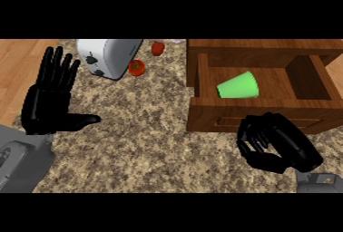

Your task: Pick up the cup, place it into the drawer and close the drawer

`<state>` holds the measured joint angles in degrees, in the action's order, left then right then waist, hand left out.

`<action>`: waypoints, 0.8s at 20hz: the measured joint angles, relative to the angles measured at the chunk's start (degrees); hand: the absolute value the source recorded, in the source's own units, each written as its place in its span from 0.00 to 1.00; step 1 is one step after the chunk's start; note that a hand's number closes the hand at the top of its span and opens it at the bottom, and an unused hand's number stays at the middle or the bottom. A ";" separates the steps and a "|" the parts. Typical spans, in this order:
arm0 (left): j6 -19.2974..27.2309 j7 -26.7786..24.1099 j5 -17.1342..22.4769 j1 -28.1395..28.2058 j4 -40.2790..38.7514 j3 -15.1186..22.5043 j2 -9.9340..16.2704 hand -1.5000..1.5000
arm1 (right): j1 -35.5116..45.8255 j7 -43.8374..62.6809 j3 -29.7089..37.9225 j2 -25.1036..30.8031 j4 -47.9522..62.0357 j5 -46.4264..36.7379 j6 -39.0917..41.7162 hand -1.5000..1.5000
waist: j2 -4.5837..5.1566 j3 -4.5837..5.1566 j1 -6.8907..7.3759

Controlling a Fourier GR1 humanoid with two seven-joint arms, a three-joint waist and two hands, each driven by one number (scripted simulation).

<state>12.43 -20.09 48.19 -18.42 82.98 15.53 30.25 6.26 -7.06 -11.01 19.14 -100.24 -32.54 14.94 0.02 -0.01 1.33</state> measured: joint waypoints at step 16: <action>-12.90 0.01 -0.29 11.68 1.65 -10.01 1.99 0.00 | 19.08 -10.26 0.91 -6.71 42.01 -14.14 -11.61 0.00 | 0.11 0.01 -0.46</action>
<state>-0.47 -20.08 47.90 -6.75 84.63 5.52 32.23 25.34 -17.32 -10.10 12.43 -58.24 -46.67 3.33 0.14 0.00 0.87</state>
